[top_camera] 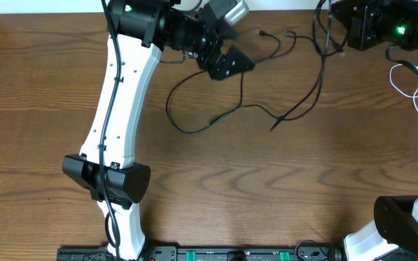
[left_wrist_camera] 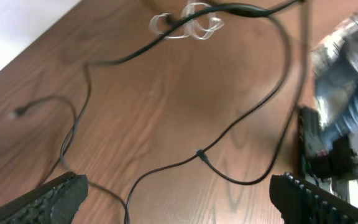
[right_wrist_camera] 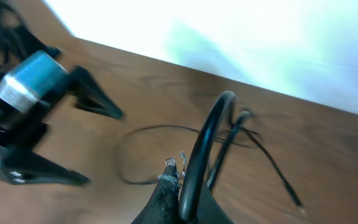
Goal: Untangle cables
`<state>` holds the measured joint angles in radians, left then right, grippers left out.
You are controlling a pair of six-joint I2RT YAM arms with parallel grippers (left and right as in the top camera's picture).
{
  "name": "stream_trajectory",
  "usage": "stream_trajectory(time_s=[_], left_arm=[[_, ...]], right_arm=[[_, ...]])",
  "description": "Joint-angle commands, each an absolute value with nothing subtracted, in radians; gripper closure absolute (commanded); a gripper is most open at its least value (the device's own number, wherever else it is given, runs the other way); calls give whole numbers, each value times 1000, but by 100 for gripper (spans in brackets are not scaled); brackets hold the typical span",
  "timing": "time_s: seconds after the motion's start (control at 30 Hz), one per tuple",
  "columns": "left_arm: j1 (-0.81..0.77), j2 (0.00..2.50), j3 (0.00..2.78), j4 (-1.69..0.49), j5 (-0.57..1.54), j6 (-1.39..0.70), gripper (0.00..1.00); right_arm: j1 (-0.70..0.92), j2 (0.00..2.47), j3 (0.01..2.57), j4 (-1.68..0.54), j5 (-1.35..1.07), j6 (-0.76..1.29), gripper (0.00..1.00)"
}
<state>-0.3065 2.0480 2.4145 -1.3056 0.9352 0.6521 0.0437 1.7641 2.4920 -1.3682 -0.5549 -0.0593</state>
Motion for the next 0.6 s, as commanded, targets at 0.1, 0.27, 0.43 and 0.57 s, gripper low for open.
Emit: stream_trajectory(time_s=[0.1, 0.27, 0.43, 0.57], left_arm=[[-358, 2055, 2423, -1358, 1068, 991, 10], [-400, 2056, 2411, -1352, 992, 1047, 11], [-408, 2056, 2393, -1353, 977, 1066, 20], [-408, 2056, 2393, -1338, 975, 1069, 20]], right_arm=[[86, 1752, 2507, -1360, -903, 10, 99], [105, 1749, 2507, -1279, -1164, 109, 99], [113, 1717, 2507, -1212, -1169, 154, 99], [113, 1689, 2507, -1182, -1156, 172, 99]])
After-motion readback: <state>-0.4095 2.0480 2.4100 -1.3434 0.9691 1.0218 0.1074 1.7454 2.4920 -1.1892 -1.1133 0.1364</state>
